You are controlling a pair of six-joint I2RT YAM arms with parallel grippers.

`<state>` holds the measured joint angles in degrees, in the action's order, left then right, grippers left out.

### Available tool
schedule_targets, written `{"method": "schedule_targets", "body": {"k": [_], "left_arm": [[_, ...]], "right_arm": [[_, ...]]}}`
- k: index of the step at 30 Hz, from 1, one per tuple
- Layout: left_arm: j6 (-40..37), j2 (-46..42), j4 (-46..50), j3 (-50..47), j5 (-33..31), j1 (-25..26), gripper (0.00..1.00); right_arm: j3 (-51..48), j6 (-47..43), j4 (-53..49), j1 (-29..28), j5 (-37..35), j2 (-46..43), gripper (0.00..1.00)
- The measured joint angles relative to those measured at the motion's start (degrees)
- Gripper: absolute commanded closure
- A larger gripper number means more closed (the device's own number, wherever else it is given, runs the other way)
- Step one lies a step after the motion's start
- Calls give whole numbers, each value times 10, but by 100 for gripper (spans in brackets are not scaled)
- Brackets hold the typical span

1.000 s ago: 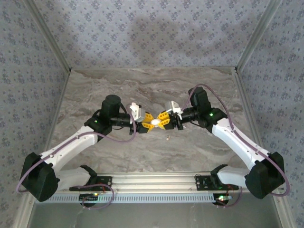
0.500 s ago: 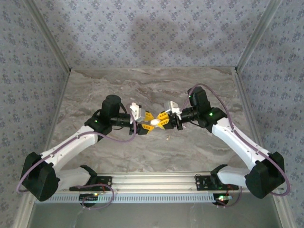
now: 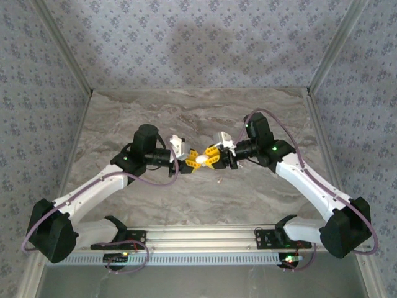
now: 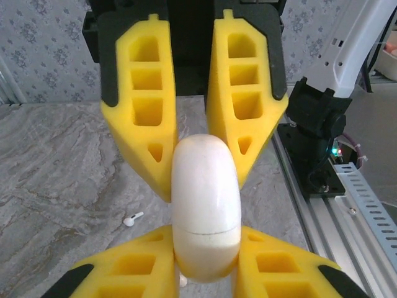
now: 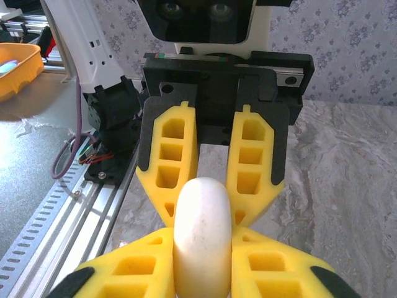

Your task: Insert the wireless bluetooth earbuds into the charging case

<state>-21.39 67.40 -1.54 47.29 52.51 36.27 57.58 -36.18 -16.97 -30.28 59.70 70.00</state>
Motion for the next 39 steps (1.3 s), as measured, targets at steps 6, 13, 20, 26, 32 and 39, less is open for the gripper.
{"method": "schedule_targets", "body": {"k": [6, 13, 20, 26, 32, 39], "left_arm": [[-3, 1, 3, 0, -4, 0, 79], [-15, 3, 15, 0, -19, 0, 81], [-21, 3, 29, 0, -27, 1, 81], [-21, 3, 28, 0, -31, 1, 81], [-9, 2, -10, -10, -50, 1, 82], [47, 14, -107, -72, -98, 1, 82]], "right_arm": [[0, 13, 16, -1, -23, 0, 57], [0, 35, 35, 2, -32, 0, 57], [-1, 68, 70, 20, -64, -2, 57], [-3, 90, 76, 23, -75, -2, 57], [-14, 118, 90, 30, -87, -16, 53], [-24, 193, 89, 62, -118, -33, 52]]}}
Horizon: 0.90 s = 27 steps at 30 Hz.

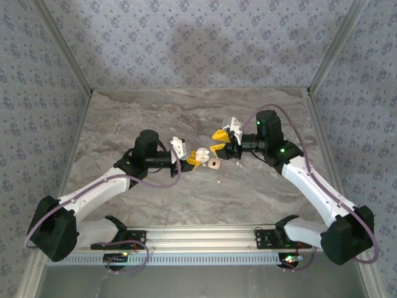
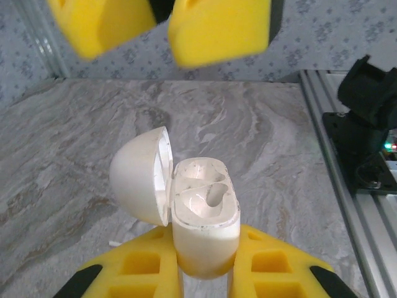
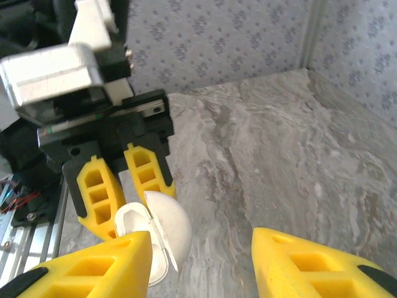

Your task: Insert the wireless bluetooth earbuds into the charging case

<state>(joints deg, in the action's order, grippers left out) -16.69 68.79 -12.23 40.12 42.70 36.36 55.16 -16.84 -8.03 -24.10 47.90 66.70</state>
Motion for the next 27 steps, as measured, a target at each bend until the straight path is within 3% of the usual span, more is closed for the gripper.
{"method": "schedule_targets", "body": {"k": [5, 10, 20, 27], "left_arm": [[34, 19, -48, -38, -32, -7, 82], [57, 33, -73, -58, -55, -22, 82], [63, 53, -80, -61, -38, -27, 82], [63, 56, -81, -60, -3, -27, 82]], "right_arm": [[6, 63, -54, 33, -67, 12, 51], [51, 107, -162, 57, -152, 80, 54], [125, 91, -353, 60, -339, 223, 57], [157, 66, -401, 56, -398, 297, 57]]}}
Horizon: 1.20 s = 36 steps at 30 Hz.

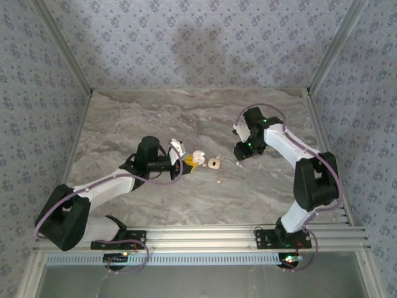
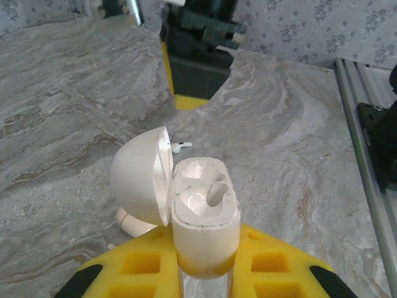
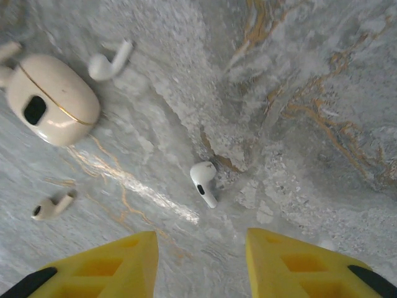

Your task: Insert the wireless bluetooth earbuds into the charging case

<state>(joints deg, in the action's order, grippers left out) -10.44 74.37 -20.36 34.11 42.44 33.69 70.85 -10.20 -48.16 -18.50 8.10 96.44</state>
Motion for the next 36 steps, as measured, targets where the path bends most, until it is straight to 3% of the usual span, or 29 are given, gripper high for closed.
{"method": "schedule_targets", "body": {"k": [21, 36], "left_arm": [[0, 12, 16, 21, 19, 0, 82], [-2, 19, 26, 29, 19, 0, 82]], "right_arm": [[77, -28, -32, -56, -55, 143, 62], [80, -28, -49, -56, -82, 156, 63]]}}
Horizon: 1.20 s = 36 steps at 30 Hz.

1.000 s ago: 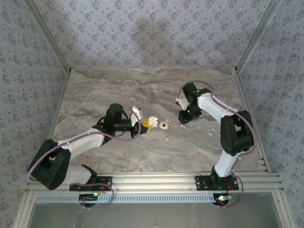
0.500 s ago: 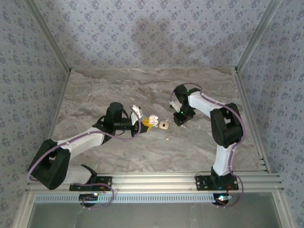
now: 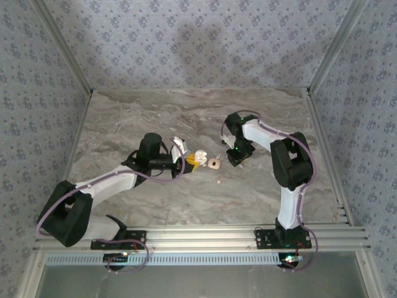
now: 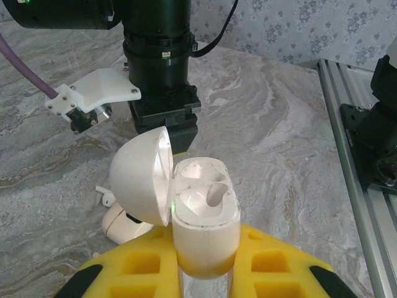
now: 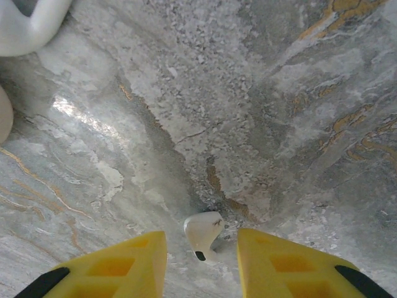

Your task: Insert the wireless bluetooth earbuds into the charging case

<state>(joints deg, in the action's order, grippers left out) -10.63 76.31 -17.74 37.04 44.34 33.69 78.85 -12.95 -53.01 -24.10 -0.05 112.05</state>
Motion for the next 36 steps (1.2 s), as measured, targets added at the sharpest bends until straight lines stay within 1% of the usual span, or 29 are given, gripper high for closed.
{"method": "schedule_targets", "body": {"k": [7, 11, 21, 27, 36], "left_arm": [[0, 0, 0, 0, 0, 0, 82], [0, 0, 1, 0, 0, 0, 82], [0, 0, 10, 7, 0, 0, 82], [0, 0, 10, 7, -2, 0, 82], [3, 3, 0, 8, -5, -9, 82]], "right_arm": [[0, 0, 7, 0, 3, 13, 64], [0, 0, 7, 0, 1, 19, 70], [0, 0, 10, 1, -3, 18, 76], [-23, 7, 37, 1, 3, 0, 77], [-54, 49, 99, -1, 34, -46, 79]]}}
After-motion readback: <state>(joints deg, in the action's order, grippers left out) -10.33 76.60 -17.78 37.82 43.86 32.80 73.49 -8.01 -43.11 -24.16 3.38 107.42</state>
